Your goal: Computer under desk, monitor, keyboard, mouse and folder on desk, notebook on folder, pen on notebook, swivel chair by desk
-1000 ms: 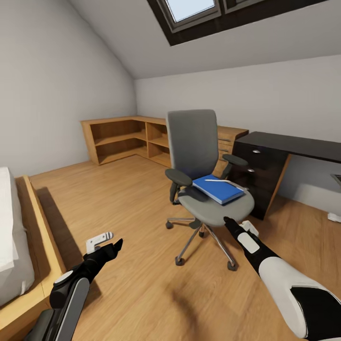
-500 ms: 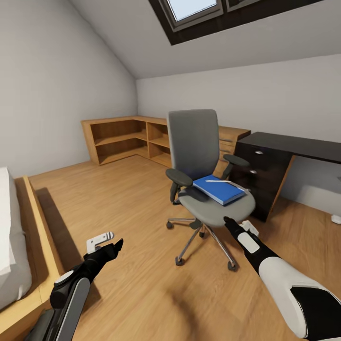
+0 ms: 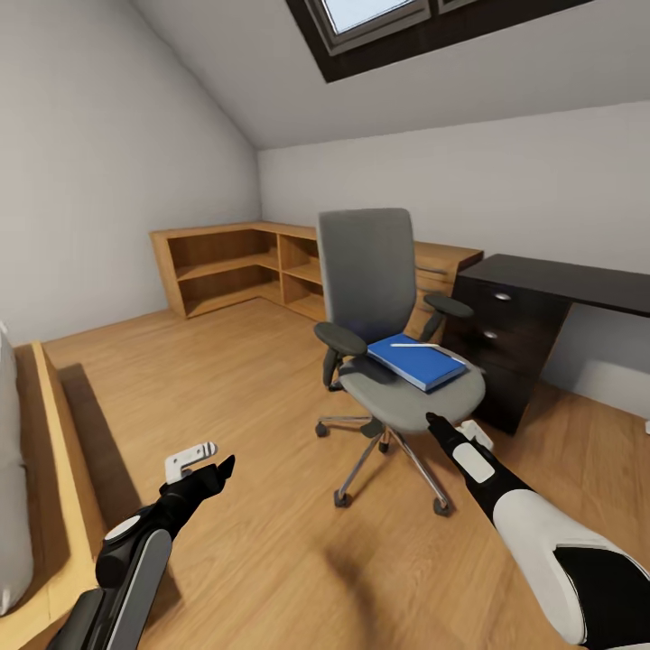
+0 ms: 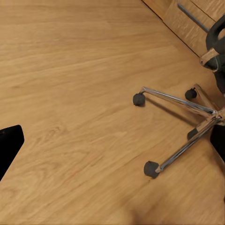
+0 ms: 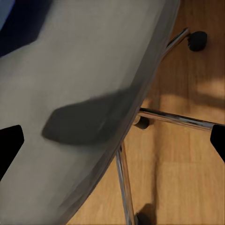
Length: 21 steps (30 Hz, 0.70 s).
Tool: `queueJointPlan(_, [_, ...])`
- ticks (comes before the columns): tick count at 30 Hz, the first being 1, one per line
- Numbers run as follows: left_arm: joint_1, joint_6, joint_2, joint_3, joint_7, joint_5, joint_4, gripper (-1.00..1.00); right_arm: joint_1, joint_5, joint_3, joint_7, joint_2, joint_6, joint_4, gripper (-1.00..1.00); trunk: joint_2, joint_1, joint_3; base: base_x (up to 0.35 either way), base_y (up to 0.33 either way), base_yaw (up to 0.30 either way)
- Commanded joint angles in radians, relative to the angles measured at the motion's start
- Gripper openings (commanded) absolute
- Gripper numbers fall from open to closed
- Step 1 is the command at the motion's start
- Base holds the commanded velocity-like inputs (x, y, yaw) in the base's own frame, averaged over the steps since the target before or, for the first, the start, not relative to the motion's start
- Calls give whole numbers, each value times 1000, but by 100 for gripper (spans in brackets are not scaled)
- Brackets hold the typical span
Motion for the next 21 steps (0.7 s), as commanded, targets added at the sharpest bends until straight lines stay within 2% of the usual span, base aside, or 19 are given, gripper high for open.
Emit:
queueJointPlan(1, [-1,5,-1,1,8,11,-2,100,0,-7,-1,-6,0,-2,2,100,0,0,-1,227,-93,0])
queueJointPlan(11, [-1,5,-1,1,8,11,0,100,0,-7,-2,-6,-1,-2,3,100,0,0,-1,230,-210,0])
queueJointPlan(21, [-1,7,-1,1,8,11,0,100,0,-6,0,-6,0,-2,3,100,0,0,-1,265,-20,0])
